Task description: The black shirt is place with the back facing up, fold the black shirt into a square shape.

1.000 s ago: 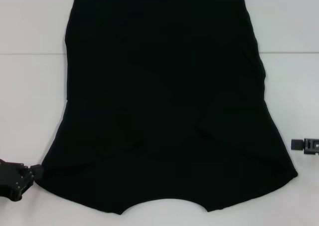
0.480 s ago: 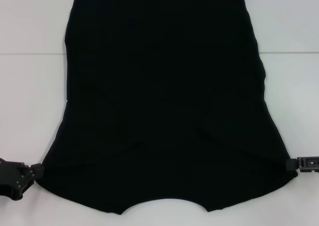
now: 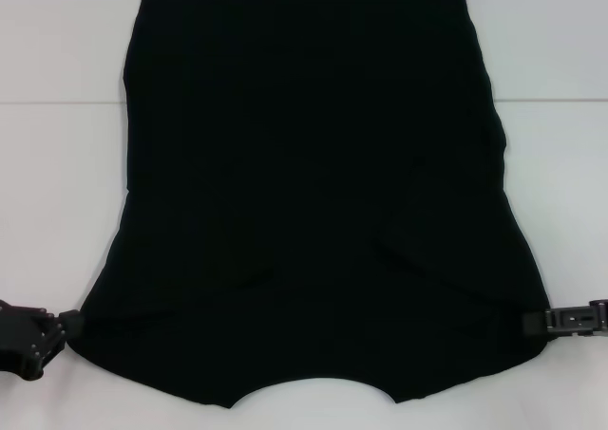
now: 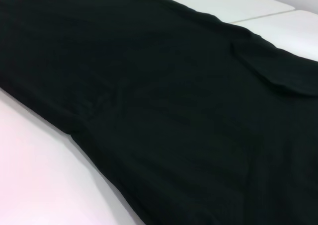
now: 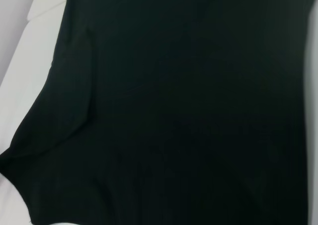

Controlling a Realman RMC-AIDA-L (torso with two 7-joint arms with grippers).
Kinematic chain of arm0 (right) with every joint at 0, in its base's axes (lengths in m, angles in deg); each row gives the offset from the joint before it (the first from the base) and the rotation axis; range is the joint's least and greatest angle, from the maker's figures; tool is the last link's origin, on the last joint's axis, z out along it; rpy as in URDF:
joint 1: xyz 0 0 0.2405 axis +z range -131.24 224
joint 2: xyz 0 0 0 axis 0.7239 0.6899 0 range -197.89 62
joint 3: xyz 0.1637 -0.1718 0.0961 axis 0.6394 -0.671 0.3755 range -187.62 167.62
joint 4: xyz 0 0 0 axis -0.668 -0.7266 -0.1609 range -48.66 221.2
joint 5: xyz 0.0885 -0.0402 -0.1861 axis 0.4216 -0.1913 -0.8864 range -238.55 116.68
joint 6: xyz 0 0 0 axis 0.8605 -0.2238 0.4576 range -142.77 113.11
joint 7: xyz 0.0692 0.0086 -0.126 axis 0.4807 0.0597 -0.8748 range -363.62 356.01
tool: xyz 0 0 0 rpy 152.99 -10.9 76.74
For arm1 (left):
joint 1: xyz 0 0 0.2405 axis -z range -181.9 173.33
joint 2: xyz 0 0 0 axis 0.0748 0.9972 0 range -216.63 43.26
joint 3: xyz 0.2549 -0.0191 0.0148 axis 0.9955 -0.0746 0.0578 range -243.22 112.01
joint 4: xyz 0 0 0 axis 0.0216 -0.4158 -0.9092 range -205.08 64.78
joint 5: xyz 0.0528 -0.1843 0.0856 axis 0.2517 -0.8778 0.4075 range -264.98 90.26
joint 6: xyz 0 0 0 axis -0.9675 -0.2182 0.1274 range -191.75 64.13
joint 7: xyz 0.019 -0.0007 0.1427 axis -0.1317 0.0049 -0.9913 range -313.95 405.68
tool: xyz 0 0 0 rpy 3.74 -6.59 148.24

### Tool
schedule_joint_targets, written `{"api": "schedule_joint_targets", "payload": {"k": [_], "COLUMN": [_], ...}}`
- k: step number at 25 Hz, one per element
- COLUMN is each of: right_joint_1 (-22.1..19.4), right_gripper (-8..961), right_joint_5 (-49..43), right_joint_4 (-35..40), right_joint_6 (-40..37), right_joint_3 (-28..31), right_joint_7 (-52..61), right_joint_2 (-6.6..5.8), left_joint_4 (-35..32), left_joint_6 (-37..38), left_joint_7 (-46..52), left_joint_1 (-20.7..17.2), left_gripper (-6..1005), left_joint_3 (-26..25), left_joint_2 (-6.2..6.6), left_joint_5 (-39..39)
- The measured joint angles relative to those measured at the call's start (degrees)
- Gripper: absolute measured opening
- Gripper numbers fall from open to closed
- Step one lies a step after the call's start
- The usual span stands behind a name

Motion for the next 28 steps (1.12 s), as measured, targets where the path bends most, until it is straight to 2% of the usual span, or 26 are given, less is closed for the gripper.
{"api": "schedule_joint_targets", "payload": {"k": [5, 11, 19, 26, 28], "right_joint_1": [1.5, 2.8, 2.7, 1.6, 1.6], "right_gripper": [824, 823, 817, 799, 794], "right_joint_5": [-0.2, -0.2, -0.1, -0.5, -1.0], "right_joint_4": [0.0, 0.0, 0.1, 0.1, 0.1], "right_joint_6": [-0.2, -0.3, -0.3, 0.2, 0.2], "right_joint_3": [0.0, 0.2, 0.5, 0.8, 0.8], "right_joint_7": [0.0, 0.1, 0.5, 2.0, 2.4], "right_joint_2": [1.07, 1.58, 1.24, 0.07, 0.06], "left_joint_4": [0.0, 0.1, 0.2, 0.3, 0.5], "left_joint_6": [-0.2, -0.3, -0.3, -0.3, -0.4], "left_joint_7": [-0.3, -0.8, -0.8, -0.8, -0.8], "left_joint_1": [0.0, 0.1, 0.1, 0.1, 0.2], "left_gripper": [7, 7, 6, 6, 6], "left_joint_3": [0.0, -0.5, -0.6, -0.8, -1.0], "left_joint_2": [0.03, 0.09, 0.09, 0.04, 0.03], "left_joint_5": [0.0, 0.0, 0.0, 0.0, 0.0]}}
